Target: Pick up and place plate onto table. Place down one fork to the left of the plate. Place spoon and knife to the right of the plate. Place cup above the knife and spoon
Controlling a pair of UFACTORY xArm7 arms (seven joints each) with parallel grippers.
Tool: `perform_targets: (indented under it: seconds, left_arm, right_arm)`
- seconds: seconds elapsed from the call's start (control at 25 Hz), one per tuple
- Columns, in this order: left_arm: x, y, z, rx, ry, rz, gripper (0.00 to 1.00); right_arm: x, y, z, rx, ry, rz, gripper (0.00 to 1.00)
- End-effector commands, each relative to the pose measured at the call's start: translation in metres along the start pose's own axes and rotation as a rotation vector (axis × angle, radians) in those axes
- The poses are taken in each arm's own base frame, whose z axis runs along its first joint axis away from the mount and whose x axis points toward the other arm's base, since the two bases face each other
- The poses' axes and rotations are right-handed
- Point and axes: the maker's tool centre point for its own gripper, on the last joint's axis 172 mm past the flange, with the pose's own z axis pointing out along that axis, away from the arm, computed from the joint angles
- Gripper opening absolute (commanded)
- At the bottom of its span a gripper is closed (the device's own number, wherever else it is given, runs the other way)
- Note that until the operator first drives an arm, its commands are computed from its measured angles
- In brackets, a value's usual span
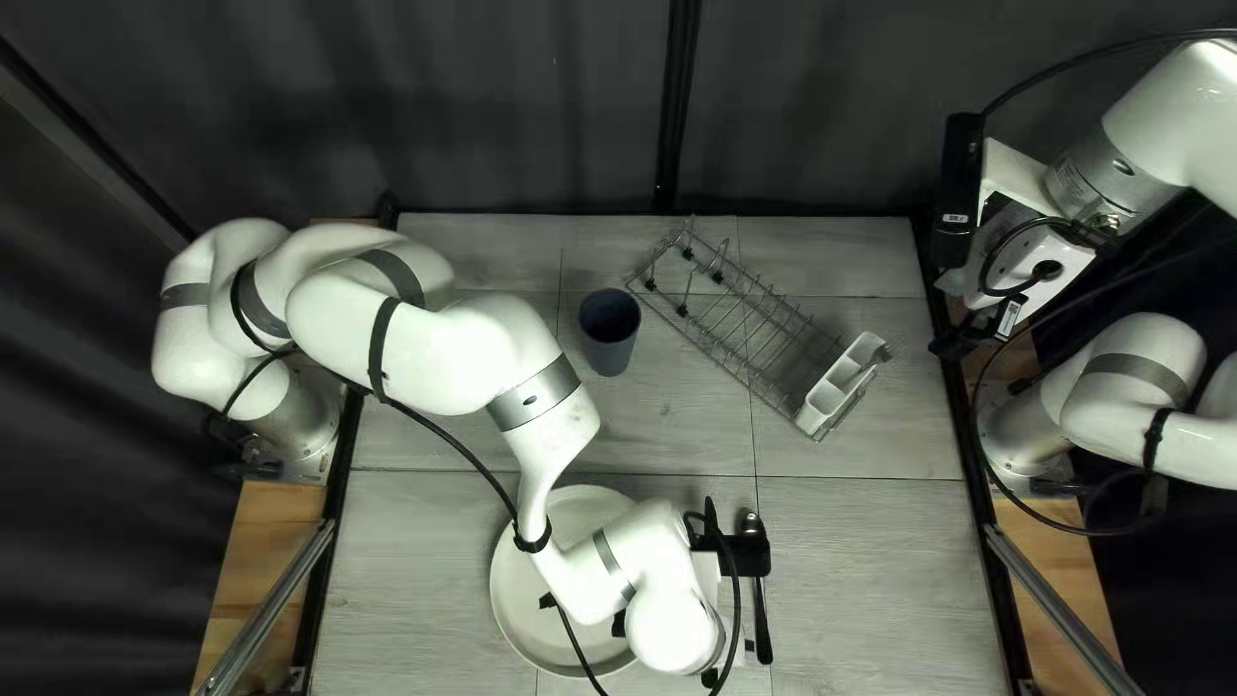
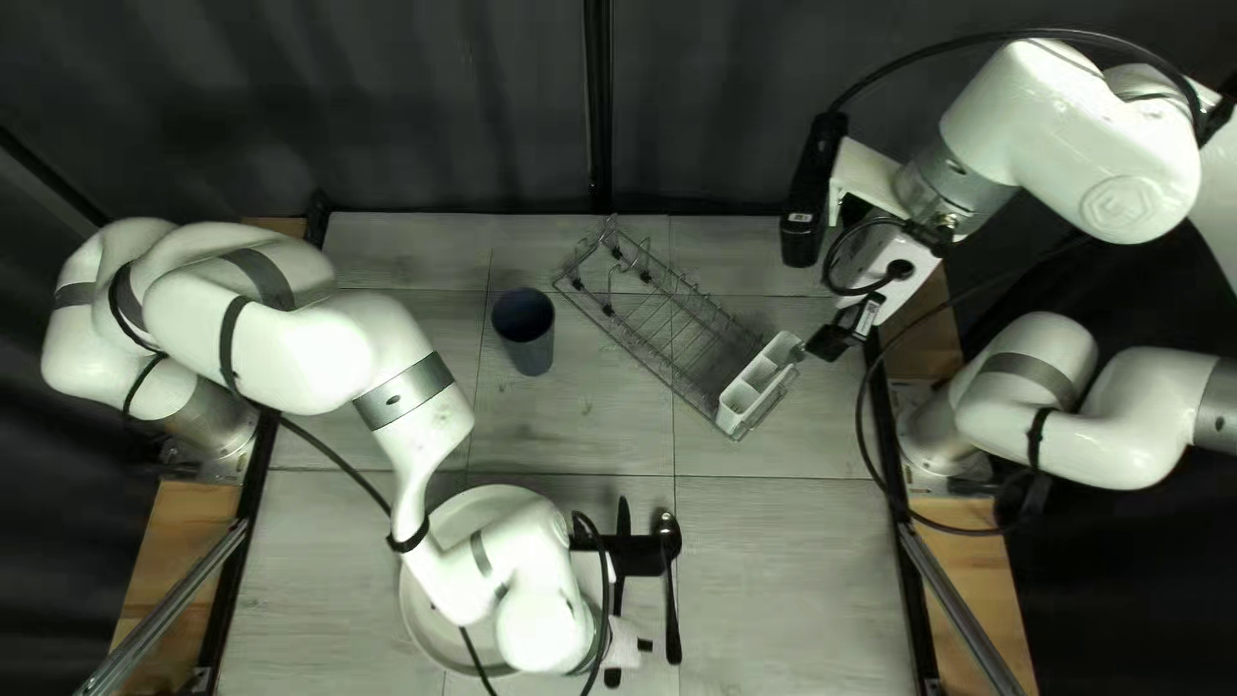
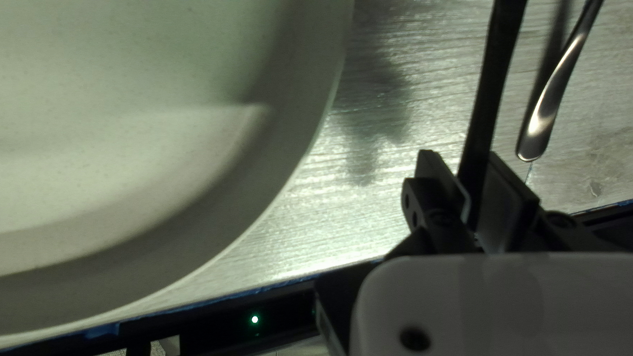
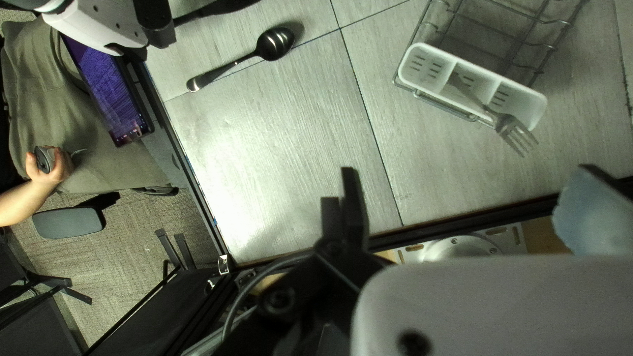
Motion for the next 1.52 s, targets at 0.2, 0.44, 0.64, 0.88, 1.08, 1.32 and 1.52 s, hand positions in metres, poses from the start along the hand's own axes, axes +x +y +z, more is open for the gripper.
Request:
perform_targets:
  seconds: [0.2, 0.44, 0.64, 0.88, 1.08, 1.32, 1.52]
  left_arm:
    - [0.001, -0.002, 0.006, -0.004, -0.018, 0.001, 1.00]
    - [0.004, 0.000, -0.013, -0.012, -0.007, -0.005, 1.00]
    - [0.015, 0.011, -0.050, -0.008, 0.037, 0.007, 1.00]
    - [0.029, 0.016, -0.088, -0.014, 0.090, 0.026, 1.00]
    - [0.029, 0.016, -0.088, -0.014, 0.090, 0.026, 1.00]
    - [0.026, 0.014, -0.086, -0.004, 0.082, 0.015, 1.00]
    - [0.084, -0.024, -0.175, 0.026, 0.111, 0.070, 1.00]
  right_arm:
    - [0.000, 0.000, 0.000, 0.000, 0.000, 0.000, 1.00]
    - [0.000, 0.000, 0.000, 0.000, 0.000, 0.000, 1.00]
    - [0.000, 0.000, 0.000, 0.000, 0.000, 0.000, 1.00]
    - [0.000, 0.000, 0.000, 0.000, 0.000, 0.000, 1.00]
    - [0.000, 0.000, 0.000, 0.000, 0.000, 0.000, 1.00]
    - [0.000, 0.000, 0.000, 0.000, 0.000, 0.000, 1.00]
    - [0.000, 0.000, 0.000, 0.000, 0.000, 0.000, 1.00]
